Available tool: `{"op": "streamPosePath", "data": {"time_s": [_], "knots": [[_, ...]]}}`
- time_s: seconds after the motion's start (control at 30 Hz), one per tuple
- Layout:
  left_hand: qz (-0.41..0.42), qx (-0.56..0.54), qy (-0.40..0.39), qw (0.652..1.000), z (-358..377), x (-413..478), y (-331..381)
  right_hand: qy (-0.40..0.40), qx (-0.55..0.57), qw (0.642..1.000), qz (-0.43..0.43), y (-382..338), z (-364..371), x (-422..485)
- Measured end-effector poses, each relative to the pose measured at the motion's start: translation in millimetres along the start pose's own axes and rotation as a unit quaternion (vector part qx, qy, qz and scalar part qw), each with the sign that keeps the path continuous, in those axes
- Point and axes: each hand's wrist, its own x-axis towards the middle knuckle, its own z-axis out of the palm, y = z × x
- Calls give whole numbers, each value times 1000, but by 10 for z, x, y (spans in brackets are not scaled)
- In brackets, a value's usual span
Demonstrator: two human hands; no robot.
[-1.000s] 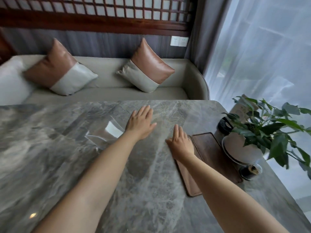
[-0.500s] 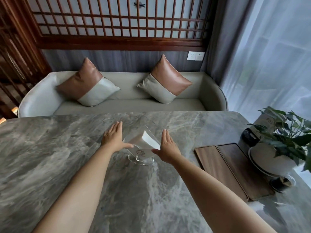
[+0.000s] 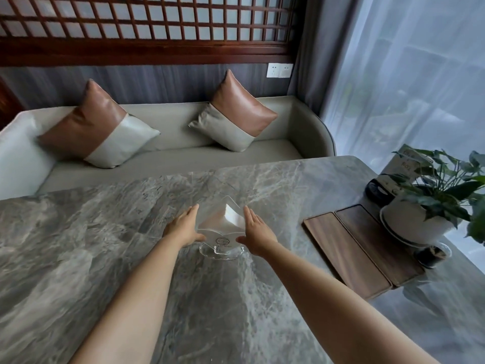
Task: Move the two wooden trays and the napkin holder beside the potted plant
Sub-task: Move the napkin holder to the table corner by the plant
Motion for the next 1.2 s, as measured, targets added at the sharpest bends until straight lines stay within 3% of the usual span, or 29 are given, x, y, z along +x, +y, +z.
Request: {"op": "streamPosePath", "data": {"time_s": [0.23, 0.7, 0.93, 1.2], "knots": [[0, -29, 9, 1000, 93, 38, -41, 63, 34, 997, 19, -38, 94, 15], [1, -40, -17, 999, 95, -246, 219, 79, 7, 997, 15, 213, 116, -354], [58, -31, -26, 997, 228, -332, 944, 118, -16, 992, 40, 816, -224, -743], [167, -22, -70, 983, 592, -370, 2308, 158, -18, 980, 123, 1914, -727, -1453]]}}
